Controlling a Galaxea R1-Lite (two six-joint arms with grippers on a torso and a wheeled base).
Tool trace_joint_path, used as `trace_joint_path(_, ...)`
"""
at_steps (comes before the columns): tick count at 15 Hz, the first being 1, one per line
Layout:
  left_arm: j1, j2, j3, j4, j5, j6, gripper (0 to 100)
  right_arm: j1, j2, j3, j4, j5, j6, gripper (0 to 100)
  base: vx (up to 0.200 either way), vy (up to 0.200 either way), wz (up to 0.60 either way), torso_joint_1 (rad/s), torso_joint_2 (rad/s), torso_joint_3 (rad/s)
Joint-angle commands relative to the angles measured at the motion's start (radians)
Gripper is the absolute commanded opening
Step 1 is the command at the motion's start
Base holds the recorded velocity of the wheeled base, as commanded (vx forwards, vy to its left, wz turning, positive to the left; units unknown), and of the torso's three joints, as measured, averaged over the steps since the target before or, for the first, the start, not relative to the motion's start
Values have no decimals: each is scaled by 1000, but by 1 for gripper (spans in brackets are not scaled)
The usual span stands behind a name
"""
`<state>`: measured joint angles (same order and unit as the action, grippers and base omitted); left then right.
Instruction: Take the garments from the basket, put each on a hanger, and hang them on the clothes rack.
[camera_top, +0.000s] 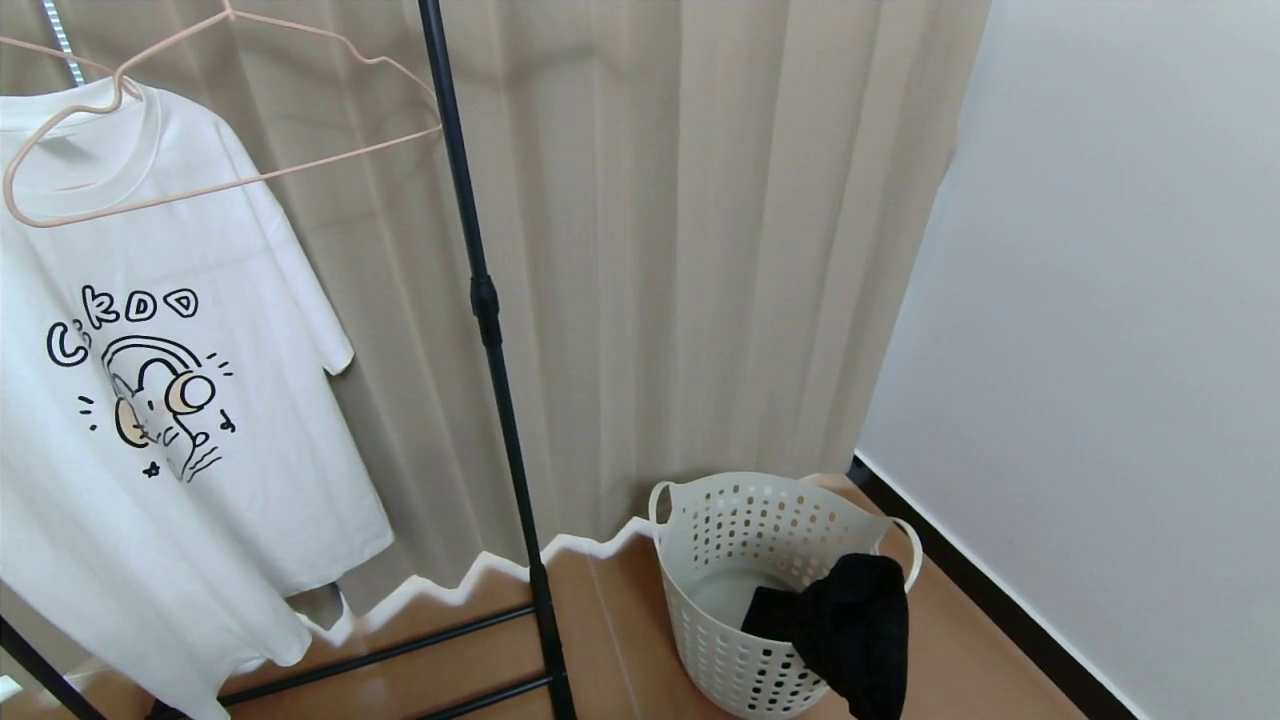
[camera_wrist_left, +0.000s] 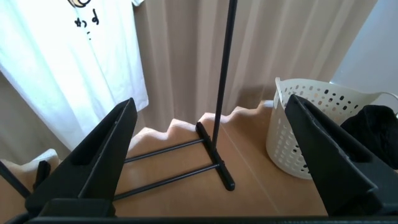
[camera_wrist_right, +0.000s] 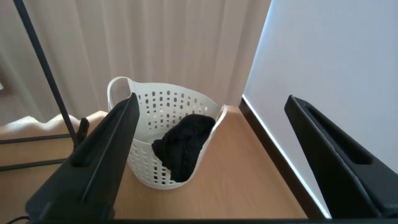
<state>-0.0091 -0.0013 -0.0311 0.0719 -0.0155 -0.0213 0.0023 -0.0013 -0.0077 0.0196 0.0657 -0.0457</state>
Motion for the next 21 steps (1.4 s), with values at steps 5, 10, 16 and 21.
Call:
trace_joint_path(5,0,1,0,0,0,0,100,1,1,0,0,0,1,100,0,0,0,2,0,-149)
trace_joint_path(10,0,1,0,0,0,0,100,1,1,0,0,0,1,100,0,0,0,-1,2,-195)
trace_joint_path(16,0,1,0,0,0,-2,100,1,1,2,-1,0,4,100,0,0,0,2,2,-198)
trace_joint_path(21,0,1,0,0,0,-2,100,1,1,2,-1,-1,6,100,0,0,0,2,4,-200)
